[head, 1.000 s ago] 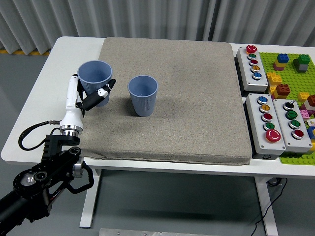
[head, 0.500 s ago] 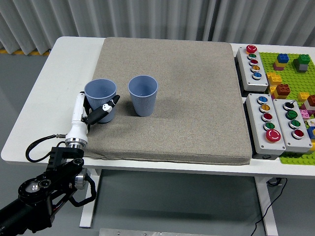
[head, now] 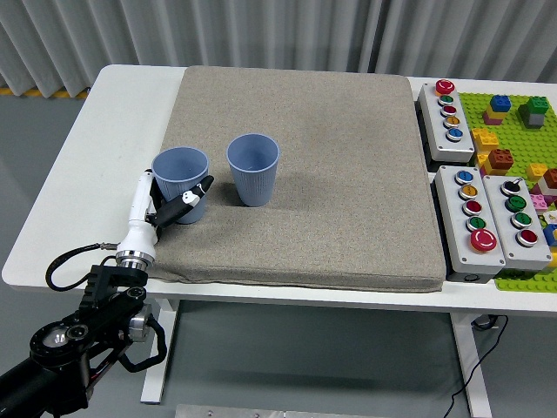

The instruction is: Pick cup pour cup place

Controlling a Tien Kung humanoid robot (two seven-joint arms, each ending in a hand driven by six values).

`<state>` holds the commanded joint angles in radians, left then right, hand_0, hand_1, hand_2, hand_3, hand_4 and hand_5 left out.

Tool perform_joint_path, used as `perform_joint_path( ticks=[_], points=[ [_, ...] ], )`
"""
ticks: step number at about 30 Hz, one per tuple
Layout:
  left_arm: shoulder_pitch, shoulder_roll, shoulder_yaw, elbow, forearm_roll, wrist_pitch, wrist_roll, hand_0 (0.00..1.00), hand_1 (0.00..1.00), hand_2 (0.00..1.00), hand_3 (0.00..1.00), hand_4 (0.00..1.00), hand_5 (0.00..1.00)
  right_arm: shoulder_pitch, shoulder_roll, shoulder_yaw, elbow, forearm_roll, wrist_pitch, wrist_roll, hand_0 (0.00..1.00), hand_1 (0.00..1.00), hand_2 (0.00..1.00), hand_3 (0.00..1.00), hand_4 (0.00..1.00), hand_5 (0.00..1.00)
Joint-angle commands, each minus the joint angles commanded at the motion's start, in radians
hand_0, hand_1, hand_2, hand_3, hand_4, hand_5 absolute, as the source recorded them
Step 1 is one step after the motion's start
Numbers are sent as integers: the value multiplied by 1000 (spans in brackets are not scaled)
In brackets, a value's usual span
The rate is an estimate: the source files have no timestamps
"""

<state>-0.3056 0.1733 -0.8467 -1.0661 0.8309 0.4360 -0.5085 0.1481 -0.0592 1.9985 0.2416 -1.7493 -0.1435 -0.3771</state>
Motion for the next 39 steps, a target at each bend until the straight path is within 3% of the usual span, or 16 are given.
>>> perform_joint_path(
  ticks=[4,5,28,29,39],
  points=[
    [6,3,-10,-9,21,-8,6,630,607,620,596,840,354,2,0,-1,0,4,-1,0,642,602,509,583,2,2],
    [6,3,-11,-10,22,-9,7,655,634,672,663,874,381,2,0,-1,0,4,-1,0,641,602,509,582,2,2],
    [15,5,-42,-27,84,-17,24,681,667,722,709,891,392,6,1,-1,0,4,-3,-3,642,601,508,581,2,2],
    [15,5,-42,-27,85,-17,24,692,675,763,776,911,413,6,1,-1,0,4,-3,-3,642,601,508,581,2,2],
    [16,5,-47,-21,92,-26,31,714,720,822,825,924,426,7,1,-4,0,7,-3,-2,642,600,508,580,2,2]
  ],
)
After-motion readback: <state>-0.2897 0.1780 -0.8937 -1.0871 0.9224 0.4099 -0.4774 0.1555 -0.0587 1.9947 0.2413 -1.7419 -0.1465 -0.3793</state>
